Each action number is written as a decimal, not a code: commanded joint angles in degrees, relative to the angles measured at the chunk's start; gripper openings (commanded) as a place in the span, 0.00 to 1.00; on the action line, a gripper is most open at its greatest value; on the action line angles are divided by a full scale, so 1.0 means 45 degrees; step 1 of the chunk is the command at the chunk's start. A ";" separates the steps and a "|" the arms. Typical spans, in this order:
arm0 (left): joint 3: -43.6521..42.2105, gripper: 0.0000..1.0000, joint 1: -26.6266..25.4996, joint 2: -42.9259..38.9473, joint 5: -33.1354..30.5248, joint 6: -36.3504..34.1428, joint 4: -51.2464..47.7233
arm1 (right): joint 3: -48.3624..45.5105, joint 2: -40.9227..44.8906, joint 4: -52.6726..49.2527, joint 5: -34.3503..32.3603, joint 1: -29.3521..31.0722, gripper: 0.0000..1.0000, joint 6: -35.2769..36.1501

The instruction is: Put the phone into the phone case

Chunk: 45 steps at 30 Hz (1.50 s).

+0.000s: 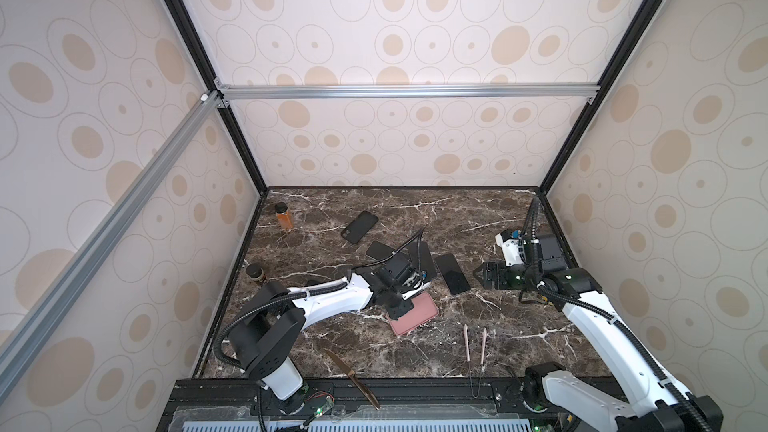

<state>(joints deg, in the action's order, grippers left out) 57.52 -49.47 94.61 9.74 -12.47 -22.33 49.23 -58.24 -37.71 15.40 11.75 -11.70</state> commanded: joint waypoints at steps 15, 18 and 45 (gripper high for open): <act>0.2087 0.08 -0.0119 0.2220 -0.0134 -0.2724 -0.0875 | -0.1019 -0.0198 0.0512 -0.0512 0.0708 0.92 -0.0704; 0.2062 0.35 -0.0119 0.2016 -0.0586 -0.2531 -0.0868 | -0.0932 -0.0334 0.0461 -0.0485 0.0744 0.92 -0.0693; -0.4489 0.83 -0.0100 -0.6097 -0.3054 1.1202 0.2865 | -0.0163 -0.3783 0.1490 -0.1187 0.4053 0.76 -0.0754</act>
<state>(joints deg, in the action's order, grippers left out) 39.29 -49.63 70.63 -3.18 28.14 -9.34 47.90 -74.15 -33.04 11.31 28.56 -13.61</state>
